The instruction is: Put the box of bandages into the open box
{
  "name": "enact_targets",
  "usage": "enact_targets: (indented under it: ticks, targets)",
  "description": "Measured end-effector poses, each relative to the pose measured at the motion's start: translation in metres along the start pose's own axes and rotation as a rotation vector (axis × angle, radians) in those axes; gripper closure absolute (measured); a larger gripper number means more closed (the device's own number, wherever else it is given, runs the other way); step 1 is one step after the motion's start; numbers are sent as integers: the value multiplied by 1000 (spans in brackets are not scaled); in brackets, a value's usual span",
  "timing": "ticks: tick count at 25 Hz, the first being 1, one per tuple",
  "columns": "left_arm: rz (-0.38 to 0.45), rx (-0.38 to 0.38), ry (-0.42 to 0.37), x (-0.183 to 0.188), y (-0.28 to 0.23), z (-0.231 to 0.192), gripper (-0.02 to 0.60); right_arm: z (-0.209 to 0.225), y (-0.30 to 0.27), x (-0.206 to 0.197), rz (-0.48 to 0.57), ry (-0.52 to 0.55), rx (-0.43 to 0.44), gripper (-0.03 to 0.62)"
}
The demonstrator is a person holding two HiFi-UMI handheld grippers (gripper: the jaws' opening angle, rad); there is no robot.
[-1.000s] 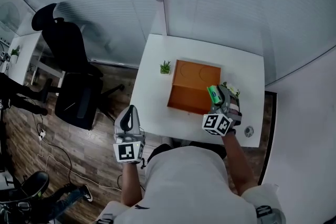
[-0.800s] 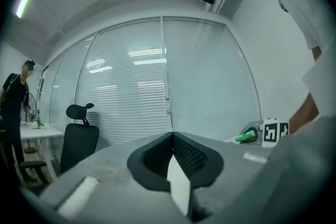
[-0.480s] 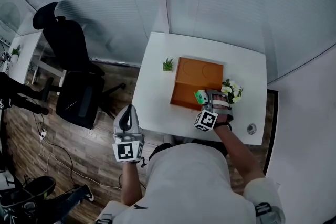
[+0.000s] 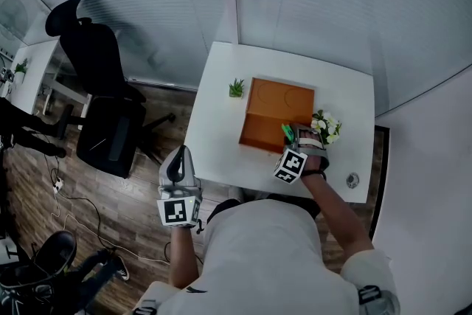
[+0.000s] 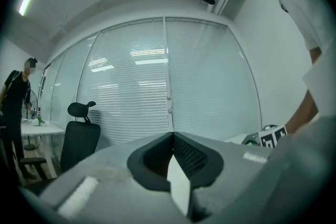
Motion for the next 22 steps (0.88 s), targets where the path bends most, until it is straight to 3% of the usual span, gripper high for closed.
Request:
enact_targets:
  ticks: [5,17,20,22]
  targets:
    - [0,-3,6,-3,0,1,575,0,2,1,9,5,46,329]
    - [1,-8,9,-2,-2,0,575,10,6,-1,7,-28,28,321]
    - [1,-12,7,-3,-3,1,575,15,11,-2,33,-85,14,324]
    - [2,-14,6,-4,-4,2,575,23,17,-5,71,-185,4,341]
Point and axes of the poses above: the fingertips, and each gripper's own axes: y backward along the fingers, z to its right, x out of its top, the point moved 10 cm from there along y, backward along the fingers, and after that the axes turned 1 degree about -x, right-handed, at the moved point
